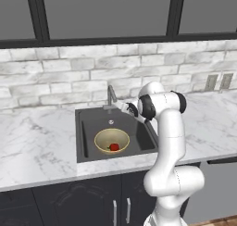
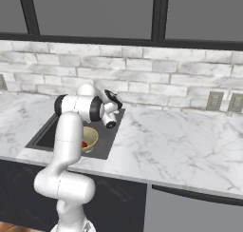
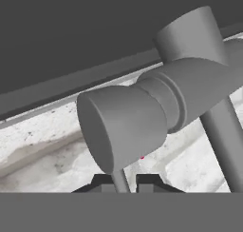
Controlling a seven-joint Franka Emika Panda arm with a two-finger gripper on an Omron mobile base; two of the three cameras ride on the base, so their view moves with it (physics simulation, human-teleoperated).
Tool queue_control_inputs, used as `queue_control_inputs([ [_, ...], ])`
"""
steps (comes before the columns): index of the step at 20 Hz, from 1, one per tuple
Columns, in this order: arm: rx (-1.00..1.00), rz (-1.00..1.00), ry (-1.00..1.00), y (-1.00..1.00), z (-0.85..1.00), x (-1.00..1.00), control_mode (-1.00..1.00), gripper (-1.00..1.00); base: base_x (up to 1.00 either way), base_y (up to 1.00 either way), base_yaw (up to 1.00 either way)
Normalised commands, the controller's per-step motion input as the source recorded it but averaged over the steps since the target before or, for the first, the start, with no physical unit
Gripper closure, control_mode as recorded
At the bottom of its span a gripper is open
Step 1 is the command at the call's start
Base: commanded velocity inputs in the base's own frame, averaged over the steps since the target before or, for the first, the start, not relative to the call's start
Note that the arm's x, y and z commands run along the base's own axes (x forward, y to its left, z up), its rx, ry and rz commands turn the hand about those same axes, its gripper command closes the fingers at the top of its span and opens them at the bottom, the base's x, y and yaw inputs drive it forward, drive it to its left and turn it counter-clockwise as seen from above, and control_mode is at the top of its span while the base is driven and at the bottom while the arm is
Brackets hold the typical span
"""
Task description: Pick the bell pepper from the cabinet and place it in the bowl. Then pick the bowl and place it in the sink. Then turn on the sink facuet.
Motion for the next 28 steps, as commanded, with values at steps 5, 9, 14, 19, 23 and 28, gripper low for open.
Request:
queue_control_inputs([
  [5,0.2,-0.01,0.09,-0.85,0.0,-0.11,-1.0,1.0,0.0,0.0,0.0],
  [9,0.19,0.0,0.09,-0.86,0.0,-0.14,-1.0,1.0,0.0,0.0,0.0],
  [14,0.17,0.0,0.06,-0.8,0.0,-0.13,-1.0,1.0,0.0,0.0,0.0],
  [19,0.15,0.0,0.07,-0.74,-0.03,-0.12,-1.0,1.0,0.0,0.0,0.0],
  [23,0.08,0.0,0.05,-0.48,-0.27,-0.11,-1.0,1.0,0.0,0.0,0.0],
  [28,0.03,0.0,0.01,-0.13,-0.21,-0.04,-1.0,1.0,0.0,0.0,0.0],
])
